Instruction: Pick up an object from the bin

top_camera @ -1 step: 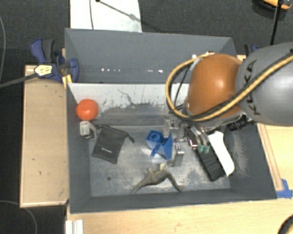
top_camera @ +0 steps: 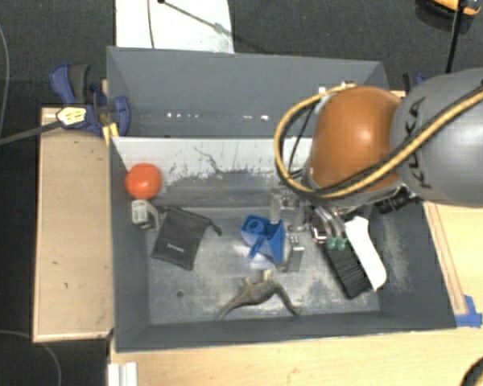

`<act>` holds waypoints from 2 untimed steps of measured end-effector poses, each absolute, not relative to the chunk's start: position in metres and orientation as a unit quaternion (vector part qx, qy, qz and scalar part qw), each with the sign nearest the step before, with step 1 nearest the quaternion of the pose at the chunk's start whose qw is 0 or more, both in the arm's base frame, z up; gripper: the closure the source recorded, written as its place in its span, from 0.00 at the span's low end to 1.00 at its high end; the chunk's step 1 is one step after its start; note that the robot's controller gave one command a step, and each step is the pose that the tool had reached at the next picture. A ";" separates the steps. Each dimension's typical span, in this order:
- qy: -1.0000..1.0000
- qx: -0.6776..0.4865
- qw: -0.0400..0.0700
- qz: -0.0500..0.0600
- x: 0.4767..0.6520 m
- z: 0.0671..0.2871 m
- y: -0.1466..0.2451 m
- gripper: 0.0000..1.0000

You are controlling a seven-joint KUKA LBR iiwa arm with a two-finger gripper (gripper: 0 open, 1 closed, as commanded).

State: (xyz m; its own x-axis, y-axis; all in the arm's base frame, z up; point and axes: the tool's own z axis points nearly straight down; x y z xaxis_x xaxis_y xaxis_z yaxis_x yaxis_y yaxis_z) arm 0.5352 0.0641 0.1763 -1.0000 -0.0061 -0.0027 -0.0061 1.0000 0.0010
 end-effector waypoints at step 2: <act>0.995 0.103 0.009 0.004 0.579 0.078 0.067 0.00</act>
Offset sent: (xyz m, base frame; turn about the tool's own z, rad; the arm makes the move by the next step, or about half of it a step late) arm 0.0420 0.0011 -0.1063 0.2138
